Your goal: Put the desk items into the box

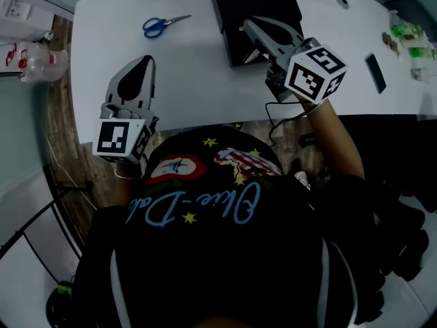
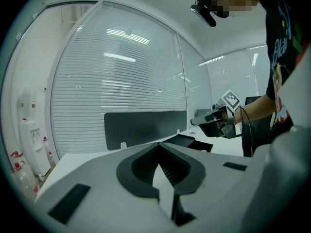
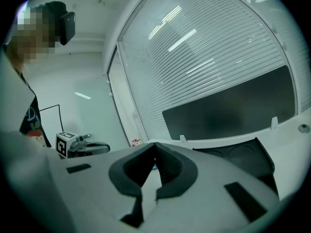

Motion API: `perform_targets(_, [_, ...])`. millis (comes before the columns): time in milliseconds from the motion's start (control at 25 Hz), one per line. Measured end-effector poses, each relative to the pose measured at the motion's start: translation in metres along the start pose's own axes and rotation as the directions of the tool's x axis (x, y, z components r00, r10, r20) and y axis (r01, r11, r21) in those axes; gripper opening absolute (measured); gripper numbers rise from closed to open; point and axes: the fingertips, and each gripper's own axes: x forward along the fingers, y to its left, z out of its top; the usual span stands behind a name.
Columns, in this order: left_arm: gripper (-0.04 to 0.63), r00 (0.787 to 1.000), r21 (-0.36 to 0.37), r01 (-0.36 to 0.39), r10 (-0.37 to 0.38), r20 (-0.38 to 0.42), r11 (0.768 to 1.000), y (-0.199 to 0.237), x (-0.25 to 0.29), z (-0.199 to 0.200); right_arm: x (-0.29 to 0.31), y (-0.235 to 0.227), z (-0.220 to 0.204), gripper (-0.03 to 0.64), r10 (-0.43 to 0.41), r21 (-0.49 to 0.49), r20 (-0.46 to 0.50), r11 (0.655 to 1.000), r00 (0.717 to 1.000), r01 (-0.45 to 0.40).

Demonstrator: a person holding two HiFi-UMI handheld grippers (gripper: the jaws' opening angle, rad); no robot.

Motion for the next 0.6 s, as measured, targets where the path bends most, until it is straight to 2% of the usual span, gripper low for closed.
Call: perform_targets(600, [0.008,0.998,-0.025,-0.059,0.06,0.008,0.998,0.011,-0.009,0.001,0.02,0.012,0.013,0.008,0.048,-0.061,-0.004,0.997,0.999,-0.048])
